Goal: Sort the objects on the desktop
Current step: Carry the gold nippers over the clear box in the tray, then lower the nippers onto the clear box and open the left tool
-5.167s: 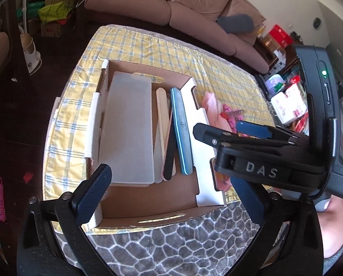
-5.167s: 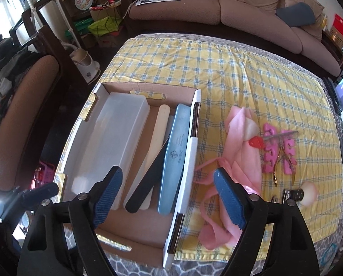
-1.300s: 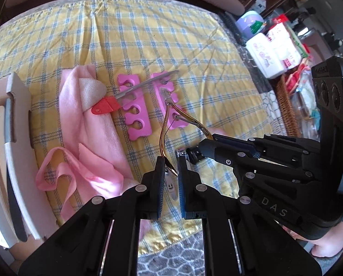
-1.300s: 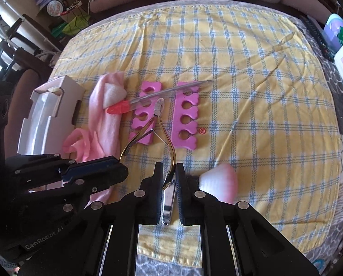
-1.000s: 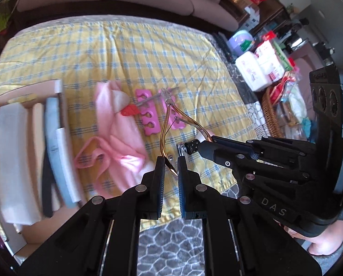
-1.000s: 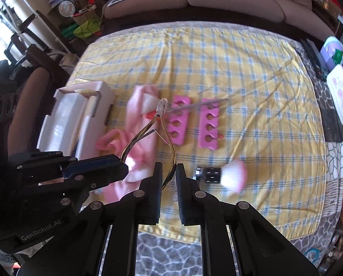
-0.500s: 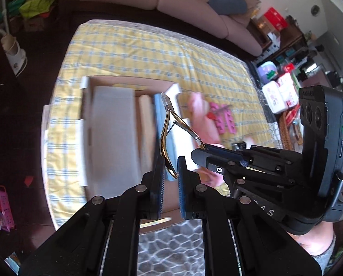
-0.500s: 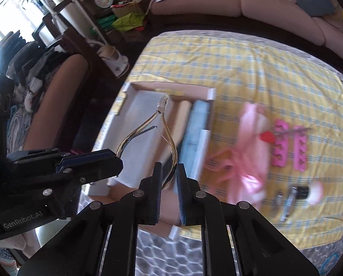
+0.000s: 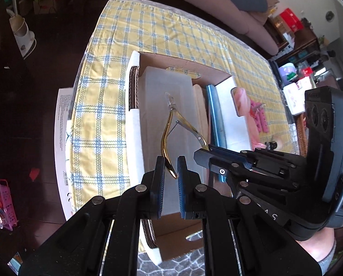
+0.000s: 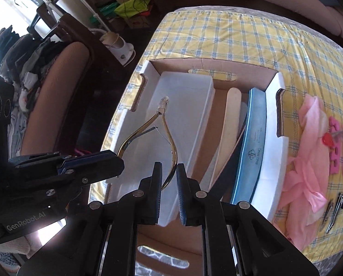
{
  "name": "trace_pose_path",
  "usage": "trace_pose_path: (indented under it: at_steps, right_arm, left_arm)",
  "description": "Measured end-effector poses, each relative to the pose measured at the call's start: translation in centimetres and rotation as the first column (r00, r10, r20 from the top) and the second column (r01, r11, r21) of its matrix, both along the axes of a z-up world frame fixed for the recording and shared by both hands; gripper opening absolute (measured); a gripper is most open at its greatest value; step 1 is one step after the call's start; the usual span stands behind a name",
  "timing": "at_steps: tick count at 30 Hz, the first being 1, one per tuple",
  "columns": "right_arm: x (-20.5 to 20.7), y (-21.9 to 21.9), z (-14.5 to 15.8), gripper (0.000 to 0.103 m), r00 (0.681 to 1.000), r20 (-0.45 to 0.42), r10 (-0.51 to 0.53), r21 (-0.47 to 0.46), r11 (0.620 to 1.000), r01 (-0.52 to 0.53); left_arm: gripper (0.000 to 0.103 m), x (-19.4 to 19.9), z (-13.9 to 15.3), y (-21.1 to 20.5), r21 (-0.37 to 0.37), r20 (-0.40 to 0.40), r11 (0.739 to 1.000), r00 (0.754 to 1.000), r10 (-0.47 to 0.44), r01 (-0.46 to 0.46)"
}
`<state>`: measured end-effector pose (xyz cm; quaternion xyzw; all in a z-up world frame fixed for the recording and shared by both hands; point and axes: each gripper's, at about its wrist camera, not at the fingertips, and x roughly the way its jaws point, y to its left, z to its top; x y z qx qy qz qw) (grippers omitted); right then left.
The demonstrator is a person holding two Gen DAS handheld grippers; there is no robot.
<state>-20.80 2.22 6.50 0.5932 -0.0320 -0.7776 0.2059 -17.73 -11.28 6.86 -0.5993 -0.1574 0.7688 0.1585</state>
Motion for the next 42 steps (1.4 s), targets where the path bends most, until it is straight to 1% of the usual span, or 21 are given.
trace_pose_path:
  at_steps: [6,9,11,12,13,14,15,17,19,22,26,29,32,36,39,42]
  right_arm:
    - [-0.4,-0.4,-0.8,0.012,1.000,-0.006,-0.001,0.028,1.000,0.001]
    - [-0.6,-0.5,-0.6,0.015,1.000,-0.008,0.000,0.033,0.999,0.000]
    - [-0.6,-0.6,-0.5,0.016,1.000,-0.007,-0.004,0.042,0.999,0.004]
    - [-0.7,-0.7,-0.4,0.019,1.000,-0.005,-0.003,0.040,0.999,0.003]
    - [-0.7,-0.6,-0.1,0.033,1.000,-0.007,-0.006,0.025,1.000,0.006]
    - [-0.7,-0.4,0.3,0.044,1.000,-0.017,-0.012,0.010,1.000,0.012]
    - [-0.8,-0.1,0.7,0.047,0.999,-0.035,-0.021,-0.002,1.000,0.021]
    - [-1.2,1.0,1.3,0.049,0.996,-0.065,-0.066,-0.016,0.998,0.065]
    - [-1.8,2.2,1.0,0.051,0.991,-0.048,-0.123,-0.052,0.991,0.120]
    - [-2.8,3.6,-0.2,0.051,0.983,-0.001,-0.182,-0.147,0.973,0.180]
    - [-3.8,3.8,-1.1,0.051,0.979,0.021,-0.204,-0.211,0.956,0.204]
    - [-4.4,3.3,-1.4,0.051,0.978,0.037,-0.203,-0.228,0.951,0.206]
    - [-4.8,2.7,-1.8,0.052,0.977,0.055,-0.207,-0.266,0.940,0.215]
    - [-5.0,2.4,-1.8,0.055,0.976,0.056,-0.209,-0.275,0.937,0.216]
    - [-5.0,2.6,-2.1,0.055,0.975,0.073,-0.209,-0.281,0.934,0.222]
    - [-5.0,2.8,-2.0,0.055,0.976,0.068,-0.207,-0.288,0.933,0.217]
  left_arm:
    - [0.010,-0.7,-1.1,-0.2,-0.004,0.004,1.000,1.000,-0.009,0.009]
    - [0.010,-0.7,-1.2,-0.2,0.006,0.008,1.000,1.000,-0.017,0.017]
    - [0.013,-0.5,-0.8,-0.3,0.000,-0.004,1.000,1.000,-0.023,0.023]
    - [0.013,-0.4,-0.3,-0.4,0.002,-0.015,1.000,1.000,-0.026,0.026]
    - [0.015,-0.2,0.3,-0.8,0.013,-0.028,1.000,0.999,-0.024,0.025]
    - [0.018,-0.1,0.9,-1.3,0.024,-0.043,1.000,0.999,-0.016,0.017]
    - [0.020,0.0,1.6,-1.8,0.026,-0.060,1.000,0.998,-0.008,0.010]
    - [0.021,-0.1,2.4,-3.0,0.012,-0.081,1.000,0.997,0.012,-0.011]
    - [0.021,-0.3,2.5,-4.2,0.017,-0.076,0.999,0.996,0.036,-0.035]
    - [0.021,-0.2,1.7,-5.1,0.023,-0.059,0.999,0.998,0.038,-0.036]
    - [0.021,0.3,0.2,-4.7,0.066,-0.025,0.998,1.000,0.012,-0.011]
    - [0.021,0.6,-0.6,-3.9,0.088,-0.011,0.996,1.000,-0.010,0.011]
    - [0.021,0.8,-0.9,-3.3,0.108,-0.006,0.994,1.000,-0.017,0.017]
    - [0.021,0.9,-1.0,-3.3,0.109,-0.004,0.994,1.000,-0.015,0.015]
    - [0.021,0.9,-1.1,-3.4,0.108,-0.001,0.994,1.000,-0.012,0.012]
    - [0.023,0.9,-0.6,-3.6,0.093,-0.016,0.996,1.000,0.000,0.001]
